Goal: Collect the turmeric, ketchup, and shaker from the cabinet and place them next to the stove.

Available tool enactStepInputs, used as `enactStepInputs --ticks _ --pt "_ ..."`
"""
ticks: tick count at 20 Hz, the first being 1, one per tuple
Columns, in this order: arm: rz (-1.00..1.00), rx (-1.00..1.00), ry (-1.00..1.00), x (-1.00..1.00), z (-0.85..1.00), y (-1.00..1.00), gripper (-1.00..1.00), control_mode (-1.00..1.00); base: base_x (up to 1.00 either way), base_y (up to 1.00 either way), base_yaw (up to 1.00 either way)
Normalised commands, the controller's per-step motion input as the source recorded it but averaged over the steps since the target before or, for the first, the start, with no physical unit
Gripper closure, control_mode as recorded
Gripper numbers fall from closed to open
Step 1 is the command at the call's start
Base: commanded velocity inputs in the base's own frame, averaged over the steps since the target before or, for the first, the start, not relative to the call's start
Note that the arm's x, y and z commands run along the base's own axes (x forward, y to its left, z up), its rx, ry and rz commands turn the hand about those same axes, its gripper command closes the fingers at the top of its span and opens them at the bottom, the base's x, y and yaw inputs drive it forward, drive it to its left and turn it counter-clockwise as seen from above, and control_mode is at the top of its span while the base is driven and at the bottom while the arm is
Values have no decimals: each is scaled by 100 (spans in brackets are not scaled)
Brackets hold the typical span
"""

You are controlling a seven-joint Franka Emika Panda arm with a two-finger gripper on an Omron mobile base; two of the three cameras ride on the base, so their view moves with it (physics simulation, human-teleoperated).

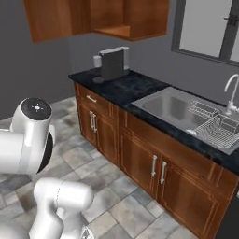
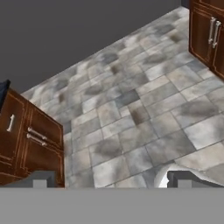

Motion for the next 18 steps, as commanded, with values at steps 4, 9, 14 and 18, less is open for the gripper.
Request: enactStepInputs --ticks 4,9,14,18 --pt "0 0 0 0 0 0 -100 100 77 57 -23" --pt "0 0 0 0 0 0 -100 100 79 53 -24" --pt "0 0 0 0 0 0 -100 100 84 41 -26" --pt "0 0 0 0 0 0 -100 100 84 21 -25"
